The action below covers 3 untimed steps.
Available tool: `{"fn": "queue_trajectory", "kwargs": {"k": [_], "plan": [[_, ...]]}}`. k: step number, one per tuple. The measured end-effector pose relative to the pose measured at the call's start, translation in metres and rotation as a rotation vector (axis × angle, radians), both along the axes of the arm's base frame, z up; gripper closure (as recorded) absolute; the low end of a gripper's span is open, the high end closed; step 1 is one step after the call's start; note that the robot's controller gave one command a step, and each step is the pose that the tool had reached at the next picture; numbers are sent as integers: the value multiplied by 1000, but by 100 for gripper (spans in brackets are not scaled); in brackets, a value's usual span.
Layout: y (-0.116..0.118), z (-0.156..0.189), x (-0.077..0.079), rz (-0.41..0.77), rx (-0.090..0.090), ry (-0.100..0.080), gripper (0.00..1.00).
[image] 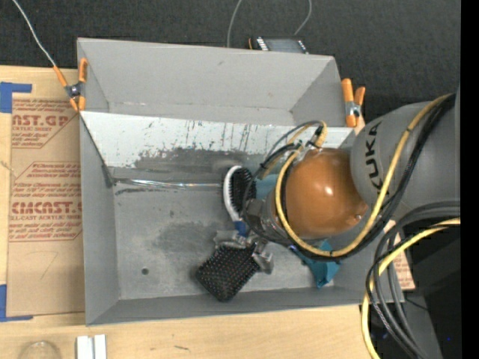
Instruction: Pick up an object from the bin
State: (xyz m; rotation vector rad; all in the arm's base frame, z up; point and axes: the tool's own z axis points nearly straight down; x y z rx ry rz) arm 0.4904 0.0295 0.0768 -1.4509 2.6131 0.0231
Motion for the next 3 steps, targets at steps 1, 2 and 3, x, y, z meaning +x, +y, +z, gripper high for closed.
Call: {"fn": "queue_trajectory", "kwargs": {"k": [1,2,3], "plan": [[46,0,15,93,-40,19,100],[48,1,9,141,-50,-5,100],[106,-2,11,83,-41,-9,100]]}}
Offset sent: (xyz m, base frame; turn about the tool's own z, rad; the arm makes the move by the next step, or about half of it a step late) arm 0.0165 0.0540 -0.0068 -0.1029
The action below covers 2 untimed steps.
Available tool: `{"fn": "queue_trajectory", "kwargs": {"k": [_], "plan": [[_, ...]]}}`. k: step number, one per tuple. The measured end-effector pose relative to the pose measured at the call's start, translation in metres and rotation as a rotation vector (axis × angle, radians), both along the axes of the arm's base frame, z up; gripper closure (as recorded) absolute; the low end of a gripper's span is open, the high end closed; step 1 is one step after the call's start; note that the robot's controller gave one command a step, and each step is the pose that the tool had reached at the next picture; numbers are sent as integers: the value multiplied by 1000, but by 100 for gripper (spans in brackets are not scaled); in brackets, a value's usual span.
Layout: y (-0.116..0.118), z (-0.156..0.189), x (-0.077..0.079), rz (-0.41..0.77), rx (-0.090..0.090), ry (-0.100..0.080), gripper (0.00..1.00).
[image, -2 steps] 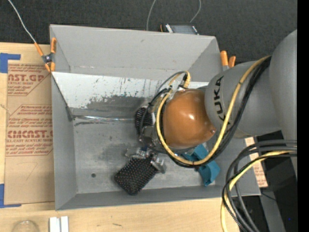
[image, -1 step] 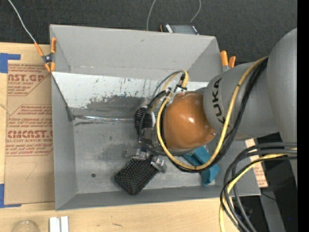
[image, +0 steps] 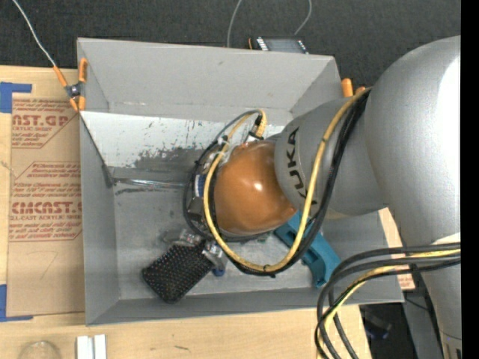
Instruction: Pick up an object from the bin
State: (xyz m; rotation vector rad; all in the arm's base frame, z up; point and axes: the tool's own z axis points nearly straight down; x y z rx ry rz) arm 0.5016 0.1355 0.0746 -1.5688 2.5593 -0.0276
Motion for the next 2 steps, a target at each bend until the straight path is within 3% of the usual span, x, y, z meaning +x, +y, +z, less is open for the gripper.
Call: {"fn": "queue_trajectory", "kwargs": {"k": [1,2], "plan": [[-11,1,12,166,-14,0,100],[-23,0,33,246,-21,6,100]]}}
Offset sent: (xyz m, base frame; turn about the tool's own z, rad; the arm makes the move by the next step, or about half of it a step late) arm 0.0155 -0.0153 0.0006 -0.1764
